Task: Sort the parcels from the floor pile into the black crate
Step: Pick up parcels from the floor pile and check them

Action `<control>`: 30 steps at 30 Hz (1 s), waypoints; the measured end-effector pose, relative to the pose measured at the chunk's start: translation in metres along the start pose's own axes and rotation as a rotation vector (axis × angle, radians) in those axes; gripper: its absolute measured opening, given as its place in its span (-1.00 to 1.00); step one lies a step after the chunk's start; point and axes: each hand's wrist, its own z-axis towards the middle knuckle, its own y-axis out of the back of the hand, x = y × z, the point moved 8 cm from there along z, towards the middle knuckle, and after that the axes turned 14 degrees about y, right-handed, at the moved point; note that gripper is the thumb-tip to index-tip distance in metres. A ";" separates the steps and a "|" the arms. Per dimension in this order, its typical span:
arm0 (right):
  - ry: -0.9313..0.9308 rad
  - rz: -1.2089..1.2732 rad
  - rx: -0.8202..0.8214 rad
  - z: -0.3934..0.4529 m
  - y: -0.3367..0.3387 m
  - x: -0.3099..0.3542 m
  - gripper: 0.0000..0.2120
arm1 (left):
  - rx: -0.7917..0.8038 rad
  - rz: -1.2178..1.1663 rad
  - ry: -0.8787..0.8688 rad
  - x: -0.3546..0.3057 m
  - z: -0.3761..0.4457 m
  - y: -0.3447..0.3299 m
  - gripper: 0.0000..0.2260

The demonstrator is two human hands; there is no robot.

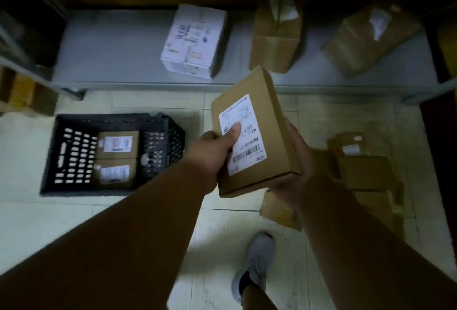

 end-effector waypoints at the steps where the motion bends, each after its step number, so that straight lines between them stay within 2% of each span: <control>1: 0.020 -0.123 -0.067 0.004 -0.004 -0.005 -0.67 | -0.019 -0.062 -0.006 -0.004 -0.002 0.020 -0.67; 3: 0.011 -0.375 -0.113 0.013 -0.025 -0.020 -0.58 | -0.137 -0.121 -0.065 -0.013 -0.006 0.068 -0.74; 6: -0.088 -0.624 -0.084 0.018 -0.075 -0.064 -0.50 | -0.397 0.068 -0.212 -0.021 -0.016 0.144 -0.84; 9: -0.043 -1.031 -0.064 0.026 -0.123 -0.111 -0.54 | -0.497 0.196 -0.281 -0.020 -0.029 0.206 -0.84; 11: 0.045 -1.174 -0.088 0.028 -0.162 -0.138 -0.59 | -0.532 0.207 -0.285 -0.020 -0.035 0.250 -0.83; 15: 0.118 -1.277 -0.037 0.027 -0.237 -0.186 -0.66 | -0.498 0.007 -0.258 -0.018 -0.048 0.336 -0.87; 20: 0.140 -1.379 0.038 0.040 -0.309 -0.231 -0.65 | -0.508 -0.162 -0.195 -0.021 -0.052 0.415 -0.93; 23: 0.132 -1.457 0.143 0.059 -0.329 -0.255 -0.66 | -0.604 -0.255 -0.155 -0.016 -0.041 0.450 -0.96; 25: 0.084 -1.500 0.210 0.074 -0.330 -0.272 -0.65 | -0.683 -0.372 -0.126 -0.009 -0.030 0.473 -0.89; 28: -0.062 -1.393 0.177 0.091 -0.315 -0.304 -0.60 | -0.717 -0.555 -0.048 0.008 -0.006 0.494 -0.88; 30: -0.192 -1.185 0.058 0.098 -0.297 -0.335 -0.54 | -0.682 -0.688 -0.012 0.019 0.019 0.500 -0.85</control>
